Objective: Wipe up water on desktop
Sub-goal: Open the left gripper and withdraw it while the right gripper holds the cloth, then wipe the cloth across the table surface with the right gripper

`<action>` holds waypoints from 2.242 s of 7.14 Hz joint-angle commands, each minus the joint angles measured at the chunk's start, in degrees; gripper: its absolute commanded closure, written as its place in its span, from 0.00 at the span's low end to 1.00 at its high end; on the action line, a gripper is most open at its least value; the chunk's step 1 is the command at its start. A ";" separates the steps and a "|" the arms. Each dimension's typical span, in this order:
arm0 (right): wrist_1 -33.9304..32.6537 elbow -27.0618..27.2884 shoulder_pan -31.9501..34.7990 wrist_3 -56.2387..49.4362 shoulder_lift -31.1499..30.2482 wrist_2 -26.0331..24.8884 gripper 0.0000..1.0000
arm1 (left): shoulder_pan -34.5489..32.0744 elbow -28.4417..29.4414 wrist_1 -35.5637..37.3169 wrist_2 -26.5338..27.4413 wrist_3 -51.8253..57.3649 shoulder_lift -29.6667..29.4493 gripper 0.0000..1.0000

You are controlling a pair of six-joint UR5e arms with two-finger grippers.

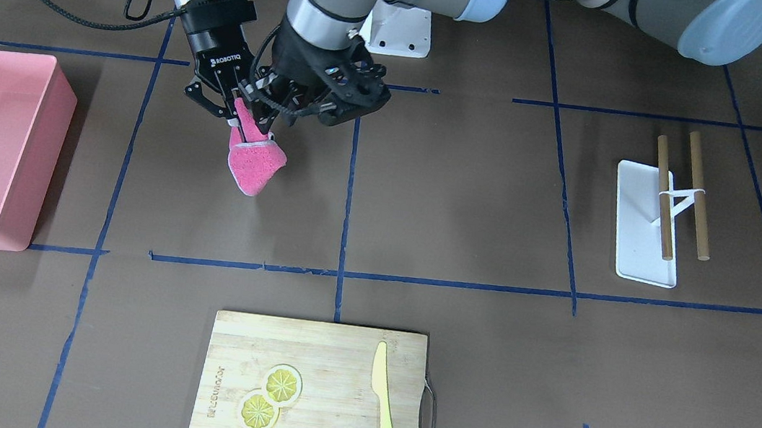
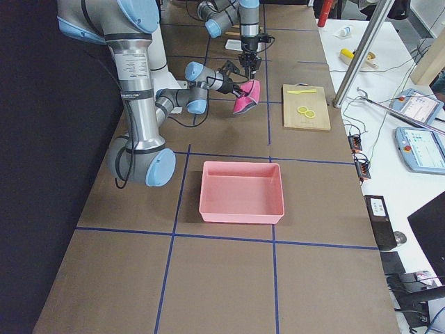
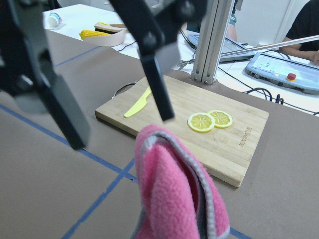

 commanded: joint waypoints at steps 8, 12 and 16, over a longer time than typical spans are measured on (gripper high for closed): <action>-37.75 -3.43 11.81 11.96 5.69 42.05 1.00 | -14.83 -19.22 0.86 -6.39 23.42 25.37 0.17; -37.15 -19.16 7.69 32.07 26.34 47.10 1.00 | -20.12 -22.48 3.47 -7.54 31.35 32.42 0.17; -37.59 -9.39 12.05 26.44 13.43 49.02 1.00 | -22.23 -25.55 10.70 -7.54 41.13 34.70 0.17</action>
